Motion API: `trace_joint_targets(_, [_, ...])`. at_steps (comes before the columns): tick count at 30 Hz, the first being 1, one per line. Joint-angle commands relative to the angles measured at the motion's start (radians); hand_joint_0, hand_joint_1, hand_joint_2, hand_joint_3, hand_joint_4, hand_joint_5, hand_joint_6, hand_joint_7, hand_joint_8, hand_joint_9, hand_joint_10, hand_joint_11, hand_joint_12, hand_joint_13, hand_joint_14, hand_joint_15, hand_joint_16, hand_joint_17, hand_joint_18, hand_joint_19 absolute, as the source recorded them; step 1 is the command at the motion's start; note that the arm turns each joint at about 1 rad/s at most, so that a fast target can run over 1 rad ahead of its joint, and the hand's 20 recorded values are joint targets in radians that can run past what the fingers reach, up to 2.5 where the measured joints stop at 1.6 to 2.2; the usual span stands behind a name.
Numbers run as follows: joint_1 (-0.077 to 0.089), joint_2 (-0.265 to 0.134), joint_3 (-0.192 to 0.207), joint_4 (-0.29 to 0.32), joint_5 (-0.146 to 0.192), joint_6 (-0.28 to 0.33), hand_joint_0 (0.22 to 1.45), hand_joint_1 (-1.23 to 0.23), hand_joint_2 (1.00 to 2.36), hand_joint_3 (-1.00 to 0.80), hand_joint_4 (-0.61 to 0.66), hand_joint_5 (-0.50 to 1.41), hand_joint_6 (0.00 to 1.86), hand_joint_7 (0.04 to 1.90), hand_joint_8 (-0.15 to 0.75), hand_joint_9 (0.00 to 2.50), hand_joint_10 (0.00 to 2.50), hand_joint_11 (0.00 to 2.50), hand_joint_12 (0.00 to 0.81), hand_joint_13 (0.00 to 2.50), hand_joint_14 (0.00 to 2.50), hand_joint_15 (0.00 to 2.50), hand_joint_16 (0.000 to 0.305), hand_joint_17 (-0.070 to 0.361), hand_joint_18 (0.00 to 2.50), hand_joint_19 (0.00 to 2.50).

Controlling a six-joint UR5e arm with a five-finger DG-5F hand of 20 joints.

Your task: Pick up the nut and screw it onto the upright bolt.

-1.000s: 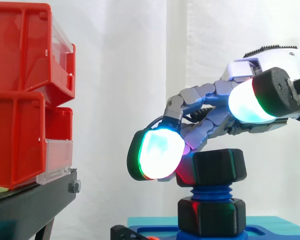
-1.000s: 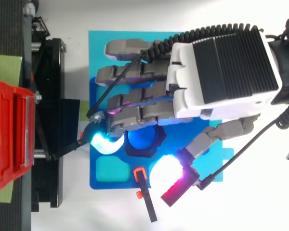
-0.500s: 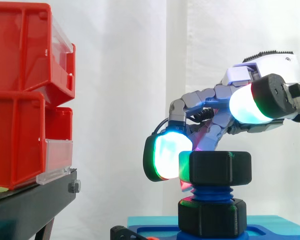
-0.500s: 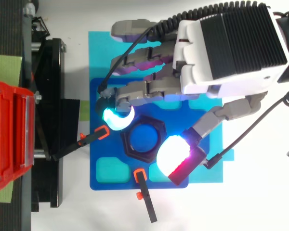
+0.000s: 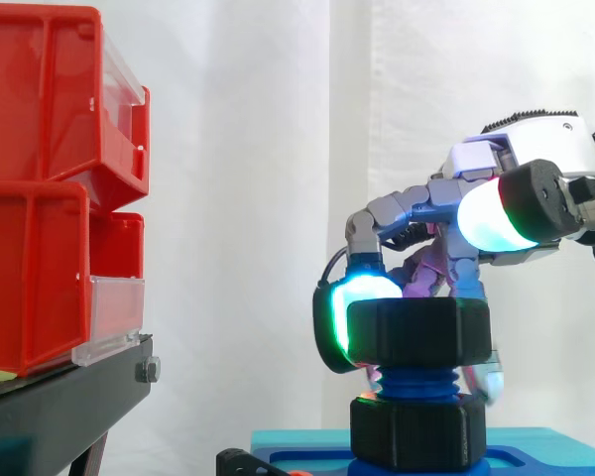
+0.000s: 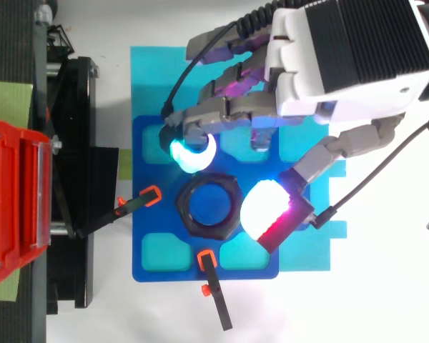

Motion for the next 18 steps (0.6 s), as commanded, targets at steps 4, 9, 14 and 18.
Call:
trace_joint_targets(4, [-0.023, 0.001, 0.004, -0.002, -0.021, -0.004, 0.53, -0.3, 1.0, -0.5, 0.13, 0.08, 0.5, 1.13, 0.208, 1.54, 0.0, 0.15, 0.272, 0.89, 0.0, 0.06, 0.023, 0.051, 0.5, 0.06])
trace_joint_targets(9, [-0.029, 0.014, 0.004, -0.008, -0.037, -0.009, 0.53, -0.31, 1.0, -0.5, 0.14, 0.09, 0.5, 1.16, 0.171, 1.69, 0.01, 0.21, 0.259, 0.98, 0.0, 0.07, 0.022, 0.049, 0.62, 0.12])
trace_joint_targets(14, [-0.034, 0.037, 0.004, -0.018, -0.037, -0.009, 0.52, -0.32, 1.0, -0.5, 0.12, 0.1, 0.5, 1.23, 0.133, 1.8, 0.01, 0.27, 0.24, 1.07, 0.0, 0.08, 0.02, 0.046, 0.75, 0.19])
trace_joint_targets(18, [-0.038, 0.046, 0.038, -0.029, -0.037, -0.009, 0.51, -0.3, 1.0, -0.5, 0.08, 0.06, 0.5, 1.11, 0.214, 1.72, 0.01, 0.28, 0.271, 0.99, 0.0, 0.08, 0.023, 0.052, 0.63, 0.15])
